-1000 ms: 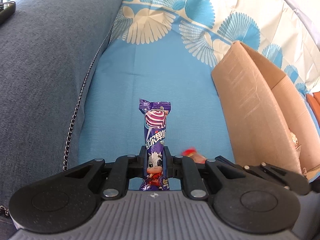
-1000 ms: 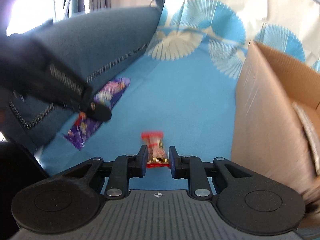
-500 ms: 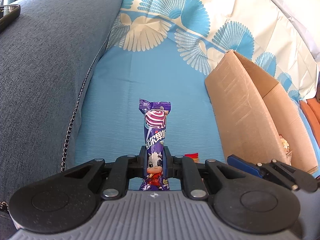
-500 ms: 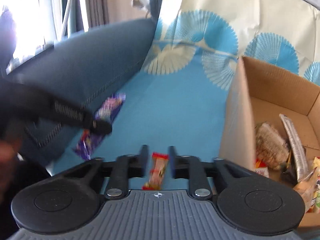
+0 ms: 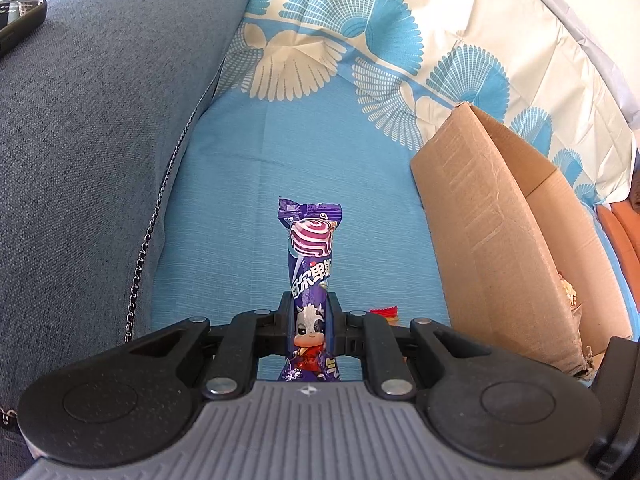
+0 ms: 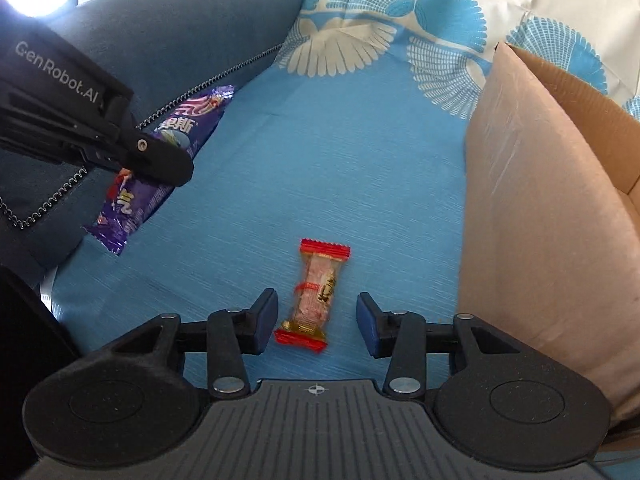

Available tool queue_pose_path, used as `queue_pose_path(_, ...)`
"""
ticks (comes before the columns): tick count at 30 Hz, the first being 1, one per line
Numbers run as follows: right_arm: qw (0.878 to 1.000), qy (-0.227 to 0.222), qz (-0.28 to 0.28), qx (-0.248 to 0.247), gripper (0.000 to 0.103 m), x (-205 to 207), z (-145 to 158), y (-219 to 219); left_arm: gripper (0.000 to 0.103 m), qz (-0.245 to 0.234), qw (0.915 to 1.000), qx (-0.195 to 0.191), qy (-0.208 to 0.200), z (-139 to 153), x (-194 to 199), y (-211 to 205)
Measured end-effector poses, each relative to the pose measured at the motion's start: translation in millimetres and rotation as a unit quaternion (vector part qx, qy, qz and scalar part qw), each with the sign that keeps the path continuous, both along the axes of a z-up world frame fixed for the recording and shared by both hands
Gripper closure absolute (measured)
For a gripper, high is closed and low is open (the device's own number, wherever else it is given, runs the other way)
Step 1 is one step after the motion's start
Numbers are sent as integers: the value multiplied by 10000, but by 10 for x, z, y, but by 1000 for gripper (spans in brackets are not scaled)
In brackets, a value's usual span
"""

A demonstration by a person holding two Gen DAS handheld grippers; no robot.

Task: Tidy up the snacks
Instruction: 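Carry the purple candy and red candy over the cardboard box, then open both tools to drop the two candies into the box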

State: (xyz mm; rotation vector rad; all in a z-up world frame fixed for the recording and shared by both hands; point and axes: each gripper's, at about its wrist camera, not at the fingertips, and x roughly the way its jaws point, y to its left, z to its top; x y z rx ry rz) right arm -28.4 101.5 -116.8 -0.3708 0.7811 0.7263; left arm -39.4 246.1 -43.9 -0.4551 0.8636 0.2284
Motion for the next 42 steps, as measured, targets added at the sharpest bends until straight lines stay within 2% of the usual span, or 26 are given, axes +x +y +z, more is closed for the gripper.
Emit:
queue_pose_path(1,10000,-37,69,-11,84,-13,20,9,88,6,10000,-8,-3,-2,0,4)
queue_pose_path(2,9999,-91,112,-2,85,-35,39,12,88,24,10000,-14,-17,-3,-4,9)
queue_pose_path(7,9988,-351,18,347,86,-94,304,-42,88,98,9999,7,-121,6,-36,-6)
queue_pose_path(12,9932,-784,-95,852,86,-109,838,-236,88,107,9994,96,-311,48,-60,-29)
queue_pose_path(18,9783,-1301,-359,1570,86,94,1625,-793,88,170,9979,190,-589,114,-123,-58)
queue_pose_path(22,9685,-1687,-611,1729,86,299,1941,-1266,88,123,9955,385,-858,179,-175,-133)
queue_pose_path(24,9643,-1848,-784,1726,86,442,1966,-1508,88,104,9939,461,-994,212,-205,-161)
queue_pose_path(27,9616,-1625,-1244,1829,86,657,1799,-1833,88,155,9923,560,-1095,250,-235,-202)
queue_pose_path(30,9646,-1341,-1521,1686,86,775,1583,-1962,88,224,9914,721,-1066,288,-231,-275)
queue_pose_path(33,9621,-1404,-1605,1699,86,800,1539,-2038,88,227,9913,920,-911,309,-157,-386)
queue_pose_path(37,9622,-1270,-1798,1605,86,949,1454,-2136,88,309,9934,688,-867,389,40,-606)
queue_pose_path(42,9548,-1109,-2111,1775,86,1122,1443,-2355,88,-138,9889,686,-1308,739,436,-1227)
